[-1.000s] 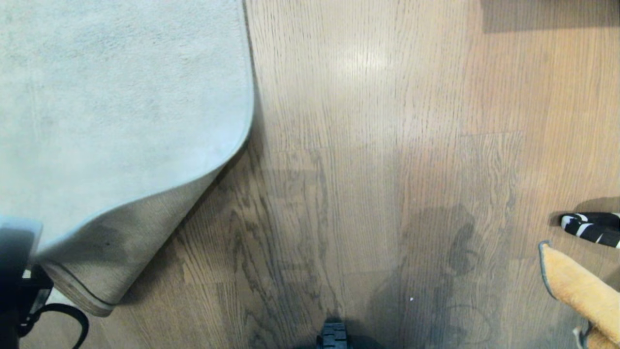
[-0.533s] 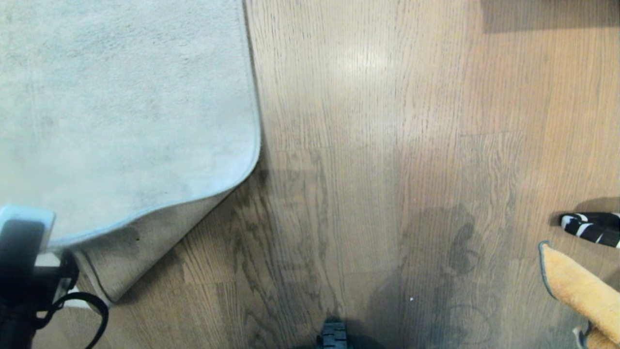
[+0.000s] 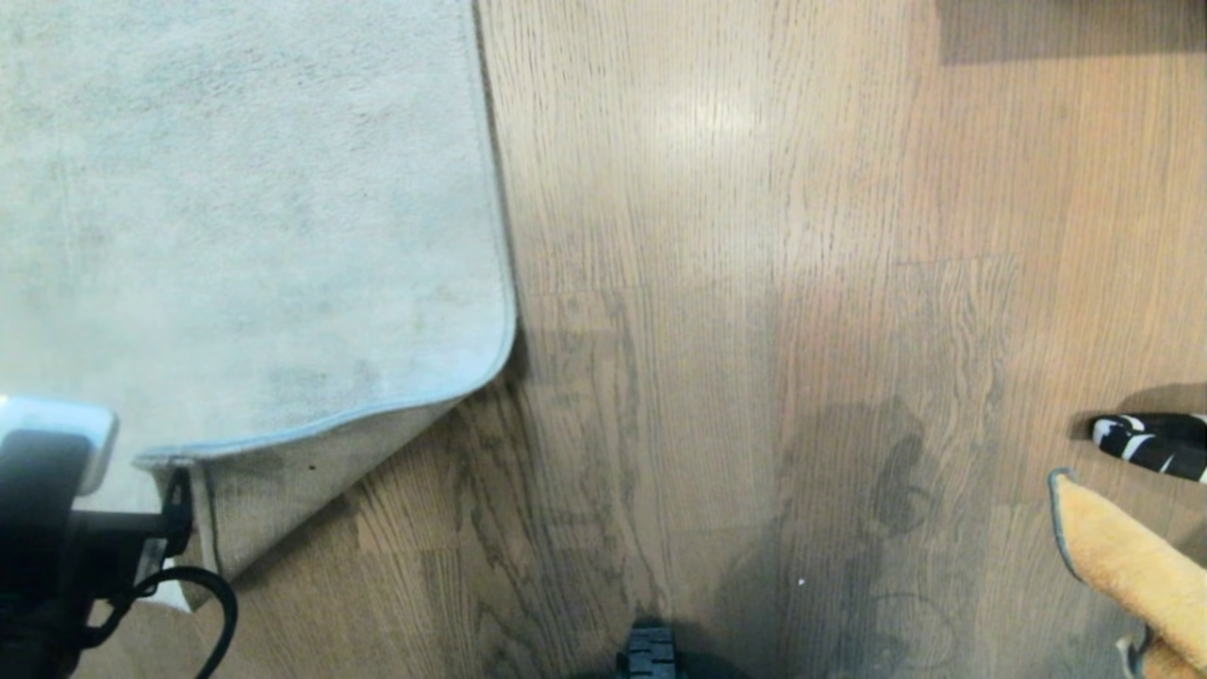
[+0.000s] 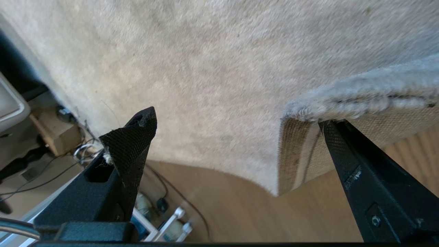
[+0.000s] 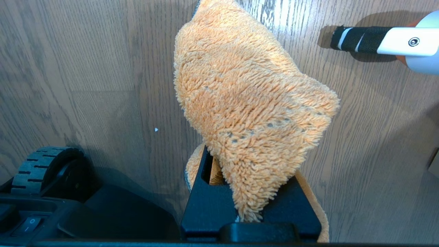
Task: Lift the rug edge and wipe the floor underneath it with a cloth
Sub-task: Lay down the carpet
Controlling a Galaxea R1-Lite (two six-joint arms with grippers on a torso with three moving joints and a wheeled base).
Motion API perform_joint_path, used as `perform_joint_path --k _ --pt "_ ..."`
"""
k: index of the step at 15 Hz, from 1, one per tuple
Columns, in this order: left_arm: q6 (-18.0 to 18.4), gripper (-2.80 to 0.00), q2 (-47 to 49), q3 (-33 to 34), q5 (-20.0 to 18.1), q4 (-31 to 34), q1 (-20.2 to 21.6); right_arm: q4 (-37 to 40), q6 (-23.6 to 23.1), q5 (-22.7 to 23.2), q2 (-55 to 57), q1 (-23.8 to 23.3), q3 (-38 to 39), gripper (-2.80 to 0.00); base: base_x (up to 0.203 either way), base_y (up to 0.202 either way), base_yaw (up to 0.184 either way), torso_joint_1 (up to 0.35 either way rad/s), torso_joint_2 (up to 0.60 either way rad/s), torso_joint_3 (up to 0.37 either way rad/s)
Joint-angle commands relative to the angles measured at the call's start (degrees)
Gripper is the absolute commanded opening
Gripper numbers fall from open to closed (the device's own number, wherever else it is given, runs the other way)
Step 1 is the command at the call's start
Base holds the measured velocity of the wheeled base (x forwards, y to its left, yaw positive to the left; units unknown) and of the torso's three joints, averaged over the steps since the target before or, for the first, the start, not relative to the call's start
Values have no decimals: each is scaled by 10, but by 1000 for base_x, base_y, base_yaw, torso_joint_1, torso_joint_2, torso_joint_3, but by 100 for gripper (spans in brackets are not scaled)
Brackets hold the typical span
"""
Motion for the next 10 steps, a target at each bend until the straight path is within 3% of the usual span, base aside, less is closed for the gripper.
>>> perform_joint_path --k 1,4,10 --pt "1 0 -4 -3 2 -10 -19 0 -1 0 1 0 0 -280 0 0 0 0 0 0" --pt "1 0 -4 -4 -6 -24 -42 0 -1 0 1 0 0 -280 0 0 0 0 0 0" --pt "8 0 -5 -18 -31 -47 -41 0 -1 0 1 0 0 -280 0 0 0 0 0 0"
